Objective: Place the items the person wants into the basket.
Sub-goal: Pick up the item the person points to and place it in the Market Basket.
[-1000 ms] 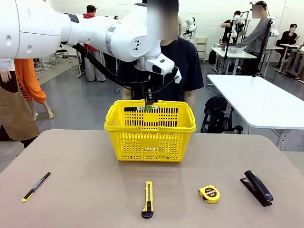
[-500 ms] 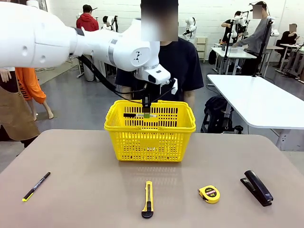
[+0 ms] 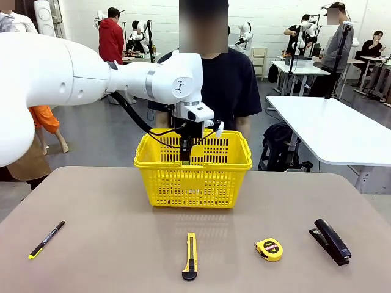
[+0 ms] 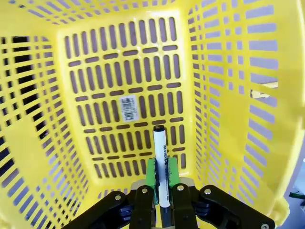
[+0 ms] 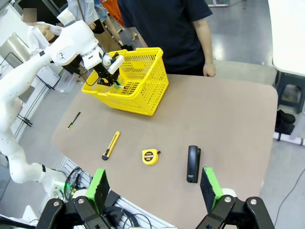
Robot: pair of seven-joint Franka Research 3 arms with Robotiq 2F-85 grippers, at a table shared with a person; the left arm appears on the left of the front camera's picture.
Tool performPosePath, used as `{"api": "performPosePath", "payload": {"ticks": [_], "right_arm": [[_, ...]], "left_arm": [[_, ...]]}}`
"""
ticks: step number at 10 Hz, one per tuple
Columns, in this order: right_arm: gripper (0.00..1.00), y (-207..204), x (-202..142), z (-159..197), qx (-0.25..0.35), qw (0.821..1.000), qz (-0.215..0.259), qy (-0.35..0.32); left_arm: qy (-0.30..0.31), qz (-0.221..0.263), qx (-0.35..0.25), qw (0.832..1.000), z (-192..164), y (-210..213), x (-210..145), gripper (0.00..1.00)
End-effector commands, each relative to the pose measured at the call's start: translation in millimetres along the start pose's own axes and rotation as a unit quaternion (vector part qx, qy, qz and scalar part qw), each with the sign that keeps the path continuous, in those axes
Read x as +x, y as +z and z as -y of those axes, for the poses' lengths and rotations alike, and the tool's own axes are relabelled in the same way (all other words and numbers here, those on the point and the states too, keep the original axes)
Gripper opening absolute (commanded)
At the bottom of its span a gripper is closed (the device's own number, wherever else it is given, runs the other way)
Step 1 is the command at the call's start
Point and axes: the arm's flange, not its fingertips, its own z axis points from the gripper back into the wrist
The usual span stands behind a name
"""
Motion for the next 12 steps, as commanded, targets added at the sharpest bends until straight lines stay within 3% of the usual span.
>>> {"api": "performPosePath", "payload": {"ticks": [1,5,6,7,8,9,12], "right_arm": [[1.00,-1,-1,1,0.009,1.000,0.000,0.005],[1.00,-1,-1,1,0.009,1.000,0.000,0.005],[1.00,-1,-1,1,0.009,1.000,0.000,0.005],[1.00,-1,-1,1,0.009,1.000,0.000,0.005],[1.00,-1,-1,1,0.009,1.000,0.000,0.005],[1.00,-1,-1,1,0.009,1.000,0.000,0.005],[1.00,-1,-1,1,0.009,1.000,0.000,0.005]], "left_arm": [[-0.003,-0.005,-0.033,0.999,-18,-2,17,0.11],[-0.007,0.013,-0.038,0.999,-23,-10,23,0.11],[-0.010,0.019,-0.039,0.999,-24,-11,25,0.18],[-0.013,0.022,-0.042,0.999,-24,-10,27,0.70],[-0.014,0.023,-0.042,0.999,-24,-10,26,0.78],[-0.015,0.023,-0.042,0.999,-24,-11,26,1.00],[-0.014,0.024,-0.044,0.999,-25,-11,26,1.00]]}}
